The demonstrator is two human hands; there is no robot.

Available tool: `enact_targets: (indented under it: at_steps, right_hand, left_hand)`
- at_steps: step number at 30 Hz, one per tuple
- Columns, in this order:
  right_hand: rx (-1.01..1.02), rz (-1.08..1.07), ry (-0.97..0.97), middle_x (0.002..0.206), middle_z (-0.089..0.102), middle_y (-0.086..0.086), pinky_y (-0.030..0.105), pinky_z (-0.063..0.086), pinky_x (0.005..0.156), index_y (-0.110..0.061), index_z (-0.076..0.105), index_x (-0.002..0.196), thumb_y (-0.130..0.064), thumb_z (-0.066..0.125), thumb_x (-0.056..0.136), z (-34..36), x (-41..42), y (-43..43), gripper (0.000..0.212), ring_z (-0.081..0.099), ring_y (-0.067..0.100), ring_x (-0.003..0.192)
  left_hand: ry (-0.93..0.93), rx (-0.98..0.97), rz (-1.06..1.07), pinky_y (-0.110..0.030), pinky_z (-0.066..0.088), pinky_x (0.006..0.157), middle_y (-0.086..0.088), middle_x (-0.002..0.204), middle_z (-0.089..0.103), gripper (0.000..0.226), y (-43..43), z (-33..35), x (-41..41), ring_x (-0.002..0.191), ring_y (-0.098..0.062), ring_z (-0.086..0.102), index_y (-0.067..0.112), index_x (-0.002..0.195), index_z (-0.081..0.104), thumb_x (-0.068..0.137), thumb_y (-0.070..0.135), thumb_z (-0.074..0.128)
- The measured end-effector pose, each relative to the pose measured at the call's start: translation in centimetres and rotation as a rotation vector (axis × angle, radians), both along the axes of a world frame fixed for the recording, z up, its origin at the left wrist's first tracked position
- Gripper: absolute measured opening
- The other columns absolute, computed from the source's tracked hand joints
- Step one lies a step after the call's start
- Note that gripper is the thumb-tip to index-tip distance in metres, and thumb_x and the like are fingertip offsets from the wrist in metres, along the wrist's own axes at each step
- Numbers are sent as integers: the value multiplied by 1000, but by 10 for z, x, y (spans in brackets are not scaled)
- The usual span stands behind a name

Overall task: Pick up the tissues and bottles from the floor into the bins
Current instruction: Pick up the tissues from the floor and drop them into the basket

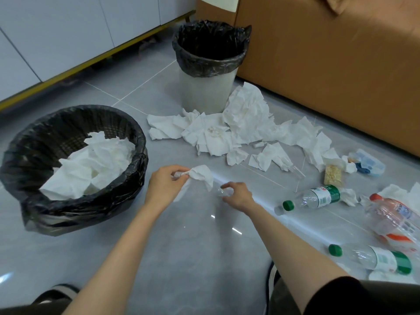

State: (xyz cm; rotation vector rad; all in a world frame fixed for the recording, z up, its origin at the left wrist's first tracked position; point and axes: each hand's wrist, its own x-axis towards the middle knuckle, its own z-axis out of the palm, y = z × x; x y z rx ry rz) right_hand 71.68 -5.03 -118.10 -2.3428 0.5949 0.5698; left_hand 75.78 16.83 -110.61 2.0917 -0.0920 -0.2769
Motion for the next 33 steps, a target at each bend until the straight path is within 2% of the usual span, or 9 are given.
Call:
enact_targets:
  at_steps: [3,6,12,17,20,23,26,30,33]
  right_hand:
    - [-67,70,97,140,34,7,38,24,108,-31,52,132,-25,57,87,-29,-12,10,46,32,31,132]
    - [-148,77,28,129,41,6,36,34,97,-26,58,126,-16,51,87,-42,-18,21,41,39,35,119]
    - [-120,-27,-50,81,56,20,28,37,64,-3,61,71,-1,50,79,-34,-19,26,14,54,35,80]
    - [254,-405,-231,107,70,8,23,47,80,-5,69,112,-3,58,83,11,-2,44,31,65,20,98]
    - [453,-439,-392,90,70,2,20,49,76,-8,70,111,-8,60,84,59,23,68,29,65,13,83]
    - [683,-393,-526,86,68,3,26,53,88,-6,70,109,-6,59,87,112,44,99,24,65,12,77]
    - [793,-277,-585,95,68,2,26,55,87,-8,69,108,-5,56,91,152,58,128,22,67,12,75]
    - [783,-109,-547,100,68,1,32,54,92,-3,66,116,-5,56,91,172,74,165,27,64,11,82]
    - [723,50,-482,109,68,3,30,51,95,-4,65,119,-4,55,90,173,79,190,31,60,11,92]
  left_hand:
    - [22,22,-2,-13,41,62,12,76,66,15,1,0,-3,64,0,56,28,94,74,85,19,65]
    - [35,48,-6,-10,40,60,15,73,64,15,2,2,-5,64,3,55,28,94,73,85,19,65]
    - [5,18,-37,-8,40,60,19,73,62,15,1,15,-3,65,3,55,26,97,74,87,20,65]
    - [-135,-62,-13,-4,39,60,21,74,63,16,8,51,6,58,7,54,24,100,74,87,20,65]
    - [-228,-165,98,-9,46,72,19,91,67,19,25,78,14,75,7,60,23,105,73,88,18,64]
    - [-316,-193,228,-20,52,80,7,103,69,21,51,102,22,88,-5,63,24,108,71,89,23,62]
    - [-414,-111,364,-15,46,75,4,102,65,25,79,122,26,85,-8,59,26,115,68,92,25,59]
    - [-462,48,471,-24,47,75,6,102,64,27,114,127,26,87,-10,59,30,118,67,94,30,55]
    - [-467,159,493,-22,41,61,3,95,69,26,138,114,24,77,-11,59,30,115,68,94,26,54]
